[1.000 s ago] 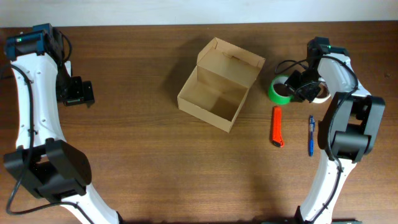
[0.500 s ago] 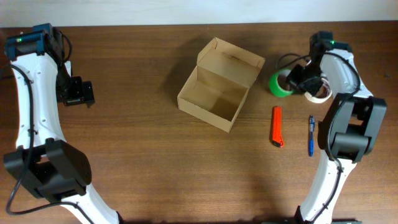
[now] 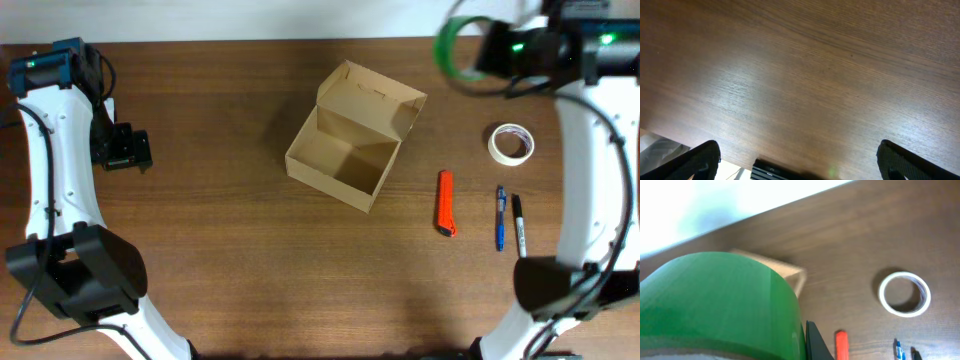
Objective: Pack container
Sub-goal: 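Carry the green tape with the right gripper and lower it into the box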
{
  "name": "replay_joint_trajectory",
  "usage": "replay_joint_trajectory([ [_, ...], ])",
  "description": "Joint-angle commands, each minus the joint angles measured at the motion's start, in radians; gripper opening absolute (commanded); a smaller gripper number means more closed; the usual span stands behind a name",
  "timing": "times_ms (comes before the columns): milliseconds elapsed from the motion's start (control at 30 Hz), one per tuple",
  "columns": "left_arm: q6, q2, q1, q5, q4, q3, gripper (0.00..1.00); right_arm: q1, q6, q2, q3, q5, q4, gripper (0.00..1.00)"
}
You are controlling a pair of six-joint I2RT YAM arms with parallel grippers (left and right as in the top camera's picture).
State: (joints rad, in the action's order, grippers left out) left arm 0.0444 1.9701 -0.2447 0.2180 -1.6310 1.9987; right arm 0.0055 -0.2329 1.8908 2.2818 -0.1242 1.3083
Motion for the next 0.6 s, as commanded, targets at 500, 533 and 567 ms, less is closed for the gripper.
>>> replay_joint_trajectory([
  [500,-0.015,-0.004,-0.007,0.011,0.000,-0.005,1.00,0.426,0.094,0.205,-0.001,0.219,0.107,0.04],
  [533,-0.015,-0.004,-0.007,0.011,0.000,-0.005,1.00,0.426,0.094,0.225,-0.001,0.219,0.109,0.04],
  [567,-0.015,-0.004,-0.007,0.011,0.000,-0.005,1.00,0.426,0.094,0.247,-0.001,0.219,0.110,0.04],
])
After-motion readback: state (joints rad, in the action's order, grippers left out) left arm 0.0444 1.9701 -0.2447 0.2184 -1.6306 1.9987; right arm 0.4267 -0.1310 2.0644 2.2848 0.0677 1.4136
